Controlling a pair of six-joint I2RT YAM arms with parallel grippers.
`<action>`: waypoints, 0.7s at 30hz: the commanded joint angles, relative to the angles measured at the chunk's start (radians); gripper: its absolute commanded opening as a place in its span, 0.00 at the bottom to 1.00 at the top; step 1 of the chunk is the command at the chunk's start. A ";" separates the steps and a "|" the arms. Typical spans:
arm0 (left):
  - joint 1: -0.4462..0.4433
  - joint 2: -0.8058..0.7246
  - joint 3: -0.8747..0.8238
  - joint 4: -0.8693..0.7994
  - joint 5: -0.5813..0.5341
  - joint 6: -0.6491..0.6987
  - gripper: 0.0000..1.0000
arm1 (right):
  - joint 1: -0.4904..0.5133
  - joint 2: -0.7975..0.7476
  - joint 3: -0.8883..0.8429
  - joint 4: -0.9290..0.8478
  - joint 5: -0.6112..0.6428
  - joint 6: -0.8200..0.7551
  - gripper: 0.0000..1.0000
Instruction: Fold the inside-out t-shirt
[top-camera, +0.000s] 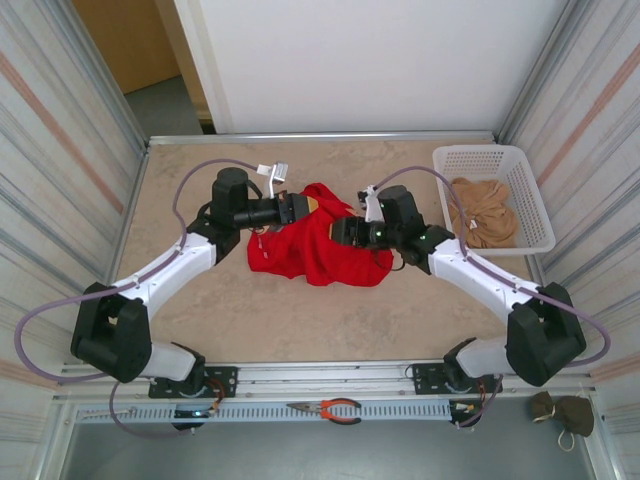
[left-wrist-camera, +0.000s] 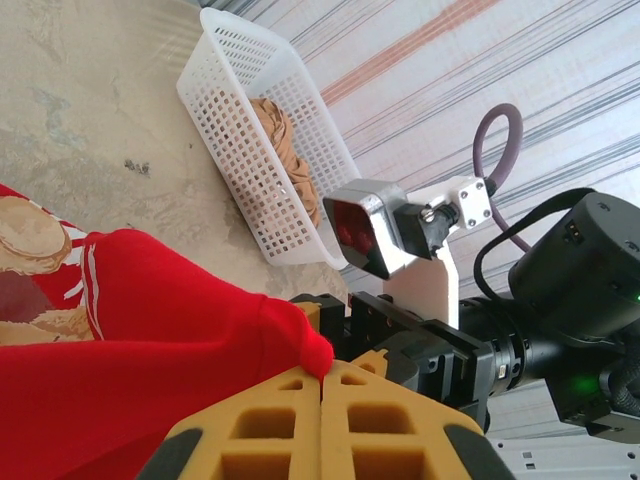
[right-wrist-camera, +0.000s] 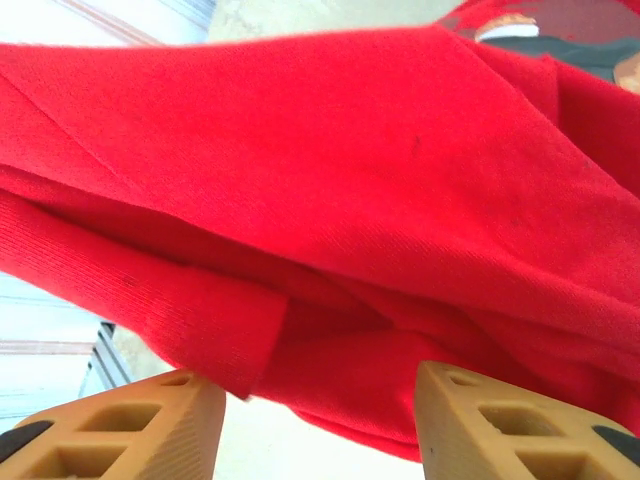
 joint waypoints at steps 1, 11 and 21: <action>0.009 -0.009 -0.013 0.049 0.026 -0.005 0.00 | 0.006 0.011 0.057 0.046 -0.019 0.023 0.48; 0.014 -0.008 -0.023 0.042 0.022 0.000 0.00 | -0.004 0.038 0.116 0.061 -0.070 0.037 0.00; 0.084 0.083 0.049 -0.067 -0.008 0.084 0.48 | 0.010 -0.143 0.264 -0.080 -0.041 0.006 0.00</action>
